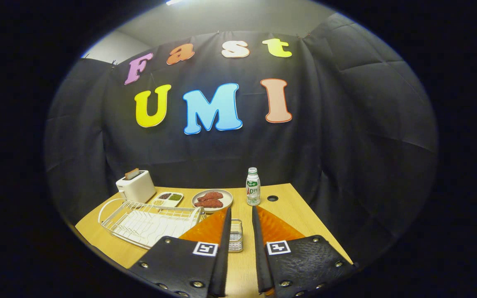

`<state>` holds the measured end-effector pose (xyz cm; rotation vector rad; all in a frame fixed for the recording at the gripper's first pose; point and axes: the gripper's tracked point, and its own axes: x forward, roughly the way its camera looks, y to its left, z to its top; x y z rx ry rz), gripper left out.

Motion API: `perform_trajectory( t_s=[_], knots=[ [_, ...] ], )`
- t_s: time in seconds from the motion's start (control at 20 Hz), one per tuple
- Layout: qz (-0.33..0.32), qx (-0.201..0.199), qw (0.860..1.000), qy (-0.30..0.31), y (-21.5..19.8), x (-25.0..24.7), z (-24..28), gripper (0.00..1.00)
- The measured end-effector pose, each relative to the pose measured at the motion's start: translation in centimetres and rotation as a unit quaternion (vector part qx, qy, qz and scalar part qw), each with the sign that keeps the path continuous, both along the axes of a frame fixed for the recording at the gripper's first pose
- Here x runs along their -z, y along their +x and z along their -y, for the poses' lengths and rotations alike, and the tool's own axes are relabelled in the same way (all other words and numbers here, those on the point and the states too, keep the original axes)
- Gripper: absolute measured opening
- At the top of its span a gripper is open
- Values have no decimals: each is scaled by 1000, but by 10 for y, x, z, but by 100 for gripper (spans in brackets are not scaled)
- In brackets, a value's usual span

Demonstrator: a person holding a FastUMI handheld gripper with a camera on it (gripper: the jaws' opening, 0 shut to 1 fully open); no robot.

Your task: Take the plate from the dish rack, then take the spoon from the basket and place it into the plate.

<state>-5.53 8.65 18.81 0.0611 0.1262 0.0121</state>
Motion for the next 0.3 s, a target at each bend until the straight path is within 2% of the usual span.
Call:
perform_trajectory(
  t_s=[0.15, 0.25, 0.3],
  knots=[
    [31, -3, 999, -10, 17, 0, 18, 99],
    [69, -12, 998, 8, 27, -4, 25, 99],
    [69, 0, 998, 4, 36, 5, 39, 99]
  ],
)
